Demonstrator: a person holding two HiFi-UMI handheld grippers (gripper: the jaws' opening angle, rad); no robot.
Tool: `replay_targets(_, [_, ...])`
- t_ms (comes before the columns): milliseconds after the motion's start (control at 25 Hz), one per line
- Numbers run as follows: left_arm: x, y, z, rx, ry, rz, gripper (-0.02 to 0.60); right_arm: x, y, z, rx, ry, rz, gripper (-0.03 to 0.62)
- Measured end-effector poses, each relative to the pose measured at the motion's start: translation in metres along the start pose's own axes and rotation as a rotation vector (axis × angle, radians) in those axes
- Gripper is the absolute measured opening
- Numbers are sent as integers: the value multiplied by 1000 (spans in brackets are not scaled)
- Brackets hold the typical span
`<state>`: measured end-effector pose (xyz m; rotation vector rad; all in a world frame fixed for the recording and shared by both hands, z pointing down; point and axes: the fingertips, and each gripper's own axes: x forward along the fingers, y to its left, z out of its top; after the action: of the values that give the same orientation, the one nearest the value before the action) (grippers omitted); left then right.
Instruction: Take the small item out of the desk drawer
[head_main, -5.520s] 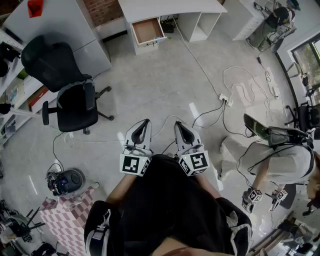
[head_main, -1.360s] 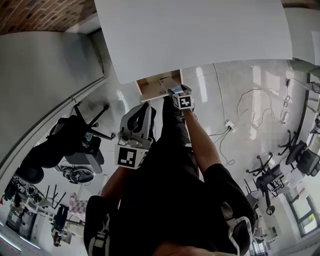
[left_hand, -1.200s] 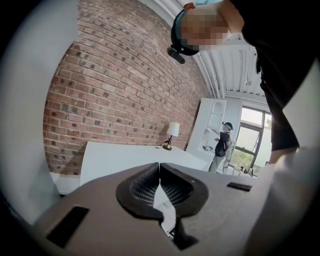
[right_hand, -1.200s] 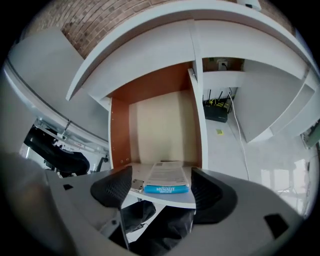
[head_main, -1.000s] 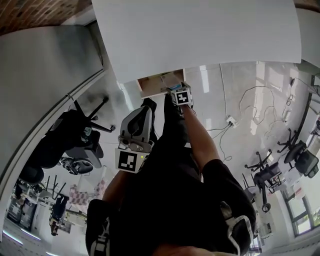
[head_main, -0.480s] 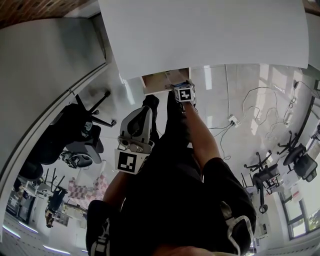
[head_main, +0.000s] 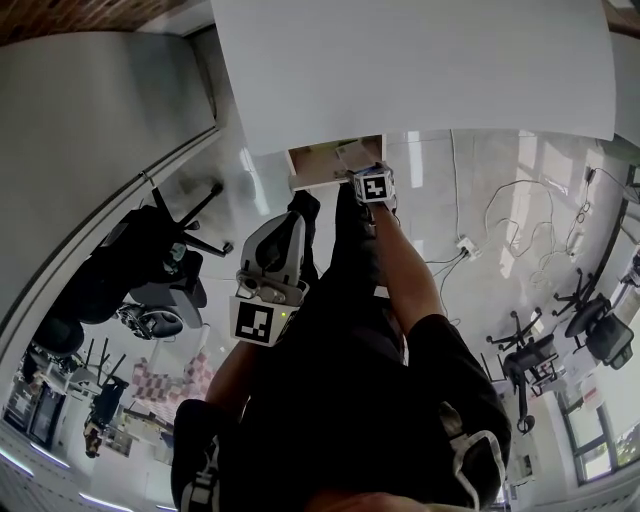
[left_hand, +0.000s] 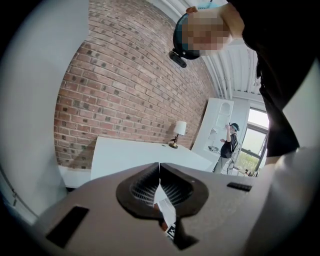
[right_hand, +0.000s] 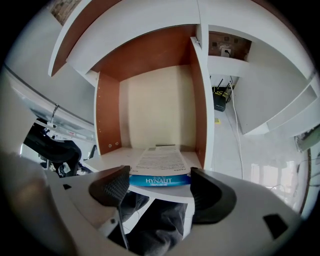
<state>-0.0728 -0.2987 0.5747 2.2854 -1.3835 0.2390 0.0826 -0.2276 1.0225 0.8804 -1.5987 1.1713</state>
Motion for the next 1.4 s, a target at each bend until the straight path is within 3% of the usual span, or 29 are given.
replay_targets(360, [-40,-9,28,30,-97,-44,9,-57,15,11,4,-64,-30,380])
replay_targets(600, [-85,-14,55,44,-173,-98,9,-140,57,19,-10,-210,-7,380])
replay_targets(880, [-127,-26,94,105,-234,-131,9,-294,119,30,17,-493,97,380])
replay_targets(1400, [-179,-68,136,161,-364,-59,9,-529,191,60,-144,-1141,85,380])
